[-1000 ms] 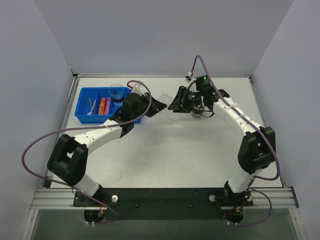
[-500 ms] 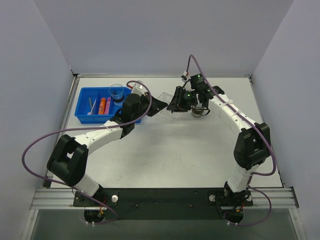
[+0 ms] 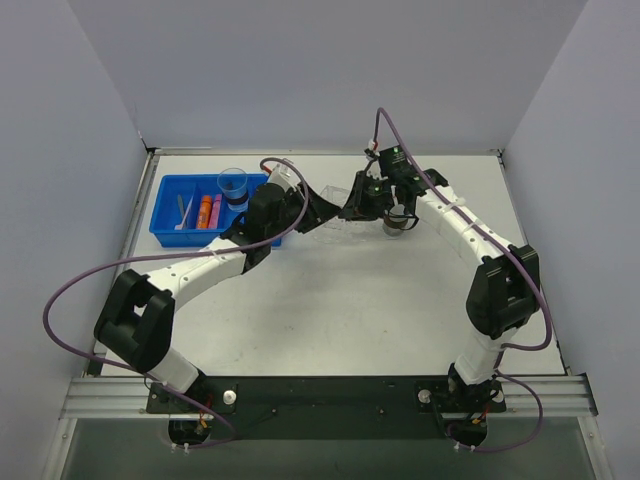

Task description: Prepare toiletry sets of a toothbrush and toothpaste on the tray

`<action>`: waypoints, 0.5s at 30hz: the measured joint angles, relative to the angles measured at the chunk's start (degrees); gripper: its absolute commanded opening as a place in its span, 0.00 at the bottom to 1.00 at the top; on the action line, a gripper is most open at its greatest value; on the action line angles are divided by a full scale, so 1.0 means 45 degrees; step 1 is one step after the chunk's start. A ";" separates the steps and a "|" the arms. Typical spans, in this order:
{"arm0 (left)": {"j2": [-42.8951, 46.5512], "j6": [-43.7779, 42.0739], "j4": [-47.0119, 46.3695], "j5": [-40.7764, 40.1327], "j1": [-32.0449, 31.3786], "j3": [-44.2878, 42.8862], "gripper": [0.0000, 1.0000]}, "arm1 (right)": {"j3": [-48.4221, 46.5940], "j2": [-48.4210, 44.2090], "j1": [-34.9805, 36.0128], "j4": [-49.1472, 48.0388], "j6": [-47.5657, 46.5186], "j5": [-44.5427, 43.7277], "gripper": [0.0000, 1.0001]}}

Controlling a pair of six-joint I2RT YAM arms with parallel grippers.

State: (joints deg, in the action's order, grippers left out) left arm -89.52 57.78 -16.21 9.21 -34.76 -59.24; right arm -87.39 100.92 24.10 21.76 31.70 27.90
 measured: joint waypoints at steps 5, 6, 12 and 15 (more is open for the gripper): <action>0.0136 -0.1001 0.0884 0.0117 -0.0063 -0.0393 0.69 | -0.0034 0.0000 0.0000 0.0097 -0.0175 -0.0607 0.00; 0.0233 -0.1214 0.1122 0.0097 -0.0058 -0.0393 0.70 | -0.0034 0.0000 0.0000 0.0136 -0.0214 -0.0748 0.00; 0.1685 -0.2676 0.2346 -0.0359 0.0155 -0.0121 0.77 | -0.0063 0.0015 0.0015 0.0500 -0.0534 -0.1481 0.00; 0.2958 -0.3351 0.2720 -0.0563 0.0588 0.0486 0.77 | -0.0262 0.0165 0.0053 0.0811 -0.0729 -0.1889 0.00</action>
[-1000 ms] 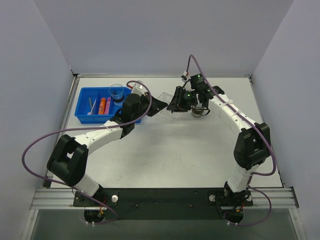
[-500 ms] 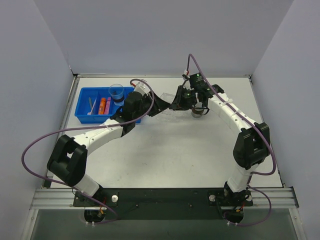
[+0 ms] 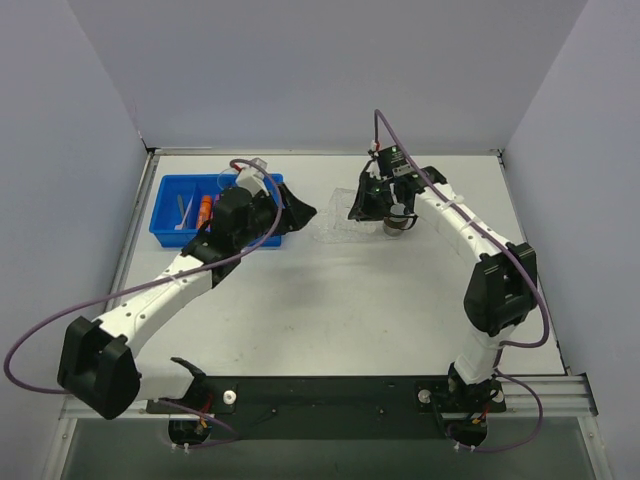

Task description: Prepare toiletry sets of a toothbrush and toothpaste on the tray

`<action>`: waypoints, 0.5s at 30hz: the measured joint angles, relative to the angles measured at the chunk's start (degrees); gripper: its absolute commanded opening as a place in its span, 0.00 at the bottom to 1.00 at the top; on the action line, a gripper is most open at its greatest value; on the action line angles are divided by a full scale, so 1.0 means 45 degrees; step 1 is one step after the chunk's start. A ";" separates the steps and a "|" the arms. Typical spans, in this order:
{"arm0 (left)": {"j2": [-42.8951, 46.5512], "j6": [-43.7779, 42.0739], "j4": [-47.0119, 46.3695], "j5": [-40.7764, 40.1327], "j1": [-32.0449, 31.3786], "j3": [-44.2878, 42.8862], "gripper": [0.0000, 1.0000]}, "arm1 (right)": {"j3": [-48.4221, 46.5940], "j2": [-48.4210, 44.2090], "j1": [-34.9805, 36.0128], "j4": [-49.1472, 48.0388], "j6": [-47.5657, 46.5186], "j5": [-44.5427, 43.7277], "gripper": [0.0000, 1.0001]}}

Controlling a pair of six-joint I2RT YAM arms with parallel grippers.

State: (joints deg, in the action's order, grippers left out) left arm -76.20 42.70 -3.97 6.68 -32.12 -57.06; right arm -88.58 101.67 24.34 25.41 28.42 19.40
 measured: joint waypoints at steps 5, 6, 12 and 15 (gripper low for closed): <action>0.1724 -0.0719 0.1015 -0.0243 0.1268 0.0962 0.78 | -0.0719 0.0661 0.0078 0.0393 -0.0151 -0.0699 0.00; 0.1919 -0.0850 0.1243 -0.0296 0.1452 0.1049 0.80 | -0.0879 0.0835 0.0112 0.0432 -0.0219 -0.0928 0.00; 0.2837 -0.2127 0.2798 -0.0573 0.2205 0.1277 0.82 | -0.1457 0.1792 0.0340 0.0505 -0.0442 -0.1987 0.00; 0.2812 -0.2987 0.3492 -0.0670 0.2288 0.1098 0.84 | -0.1486 0.2016 0.0364 0.0568 -0.0559 -0.2380 0.00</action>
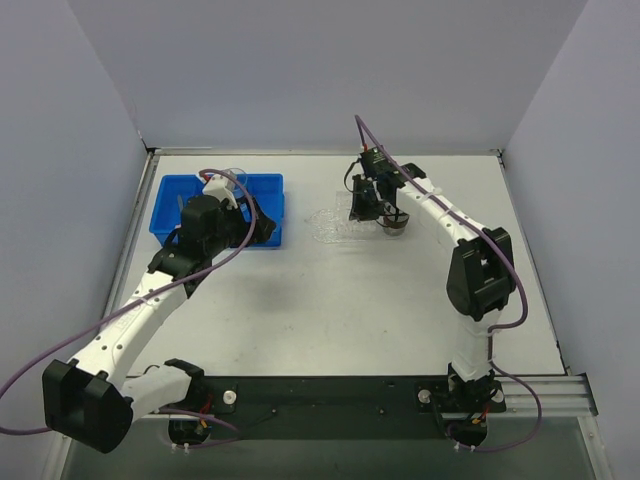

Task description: Prepare toiletry sets of a toothbrush and toothpaste on the tray

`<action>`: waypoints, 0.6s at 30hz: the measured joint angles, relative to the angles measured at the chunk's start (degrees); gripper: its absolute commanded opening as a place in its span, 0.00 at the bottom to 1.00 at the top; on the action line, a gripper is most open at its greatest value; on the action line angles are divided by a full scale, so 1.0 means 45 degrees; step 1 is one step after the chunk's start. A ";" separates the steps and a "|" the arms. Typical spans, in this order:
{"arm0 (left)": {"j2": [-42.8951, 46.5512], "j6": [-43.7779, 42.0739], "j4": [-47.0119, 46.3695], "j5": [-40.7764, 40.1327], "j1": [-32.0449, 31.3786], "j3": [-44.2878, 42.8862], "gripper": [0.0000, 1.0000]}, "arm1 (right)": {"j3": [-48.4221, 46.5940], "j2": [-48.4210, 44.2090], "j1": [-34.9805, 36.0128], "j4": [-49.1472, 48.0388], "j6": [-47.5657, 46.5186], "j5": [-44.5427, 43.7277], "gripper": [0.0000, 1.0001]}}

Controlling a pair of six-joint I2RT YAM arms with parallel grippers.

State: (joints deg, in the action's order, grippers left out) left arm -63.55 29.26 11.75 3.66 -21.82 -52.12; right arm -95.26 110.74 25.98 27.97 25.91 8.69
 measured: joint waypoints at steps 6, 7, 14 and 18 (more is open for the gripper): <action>0.0000 -0.1331 0.0913 -0.0301 0.0058 -0.0510 0.86 | -0.0491 0.0437 -0.0005 0.0102 -0.0097 -0.0457 0.00; 0.0000 -0.1472 0.0967 -0.0350 0.0053 -0.0544 0.86 | -0.0593 0.0539 -0.0010 0.0107 -0.0102 -0.0515 0.00; 0.0000 -0.1962 0.1243 -0.0491 0.0058 -0.0554 0.86 | -0.0622 0.0908 -0.0185 0.0136 -0.0121 -0.0636 0.00; 0.0000 -0.1943 0.1248 -0.0486 0.0058 -0.0554 0.86 | -0.0622 0.0913 -0.0437 0.0131 -0.0253 -0.0612 0.00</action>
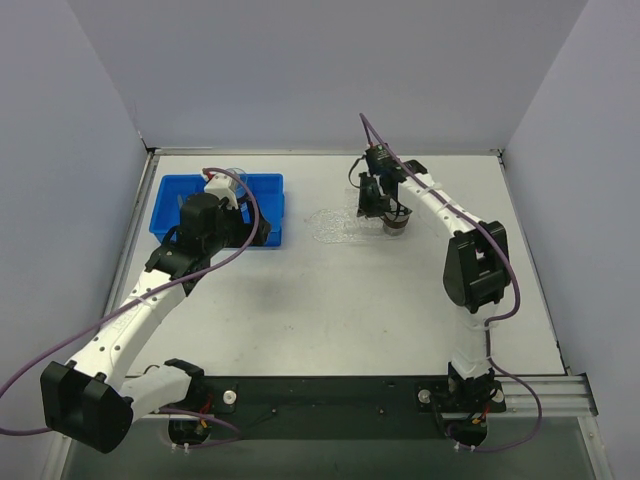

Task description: Prepare toiletry sets of a toothbrush and toothpaste on the tray

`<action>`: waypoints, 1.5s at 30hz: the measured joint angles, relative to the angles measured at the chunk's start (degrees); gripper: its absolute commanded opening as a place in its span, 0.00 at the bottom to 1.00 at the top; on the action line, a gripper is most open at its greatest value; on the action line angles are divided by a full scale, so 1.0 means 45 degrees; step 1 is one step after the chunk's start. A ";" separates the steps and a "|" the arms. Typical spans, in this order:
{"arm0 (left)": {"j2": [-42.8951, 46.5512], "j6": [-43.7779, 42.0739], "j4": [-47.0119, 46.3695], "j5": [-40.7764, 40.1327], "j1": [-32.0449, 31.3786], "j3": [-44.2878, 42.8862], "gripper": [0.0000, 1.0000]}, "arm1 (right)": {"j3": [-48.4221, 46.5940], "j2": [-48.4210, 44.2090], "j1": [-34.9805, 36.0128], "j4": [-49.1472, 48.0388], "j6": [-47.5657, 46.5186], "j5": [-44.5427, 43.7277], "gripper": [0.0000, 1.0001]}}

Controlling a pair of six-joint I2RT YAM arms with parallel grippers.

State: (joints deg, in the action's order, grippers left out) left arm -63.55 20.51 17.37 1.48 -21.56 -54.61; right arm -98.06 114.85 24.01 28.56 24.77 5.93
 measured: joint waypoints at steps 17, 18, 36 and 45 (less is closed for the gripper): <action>-0.0024 0.0539 -0.0019 0.0068 0.0092 0.0000 0.86 | 0.0000 0.0068 -0.0296 0.0000 -0.0937 0.0461 0.00; -0.0024 0.0588 -0.0024 0.0073 0.0126 0.0000 0.86 | 0.0000 0.0073 -0.0325 -0.0005 -0.0962 0.0486 0.00; -0.0078 0.0957 -0.0087 0.0141 0.0262 0.0000 0.86 | 0.0112 0.0840 -0.0427 -0.0141 -0.1044 0.0699 0.00; -0.0199 0.0981 -0.0092 0.0165 0.0321 0.0000 0.86 | 0.0199 0.0840 -0.0437 -0.0262 -0.1044 0.0748 0.00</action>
State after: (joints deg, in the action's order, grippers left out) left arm -64.45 24.93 16.95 2.22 -20.12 -54.61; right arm -97.17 118.63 22.04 27.38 20.08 9.30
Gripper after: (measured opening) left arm 0.862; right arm 0.143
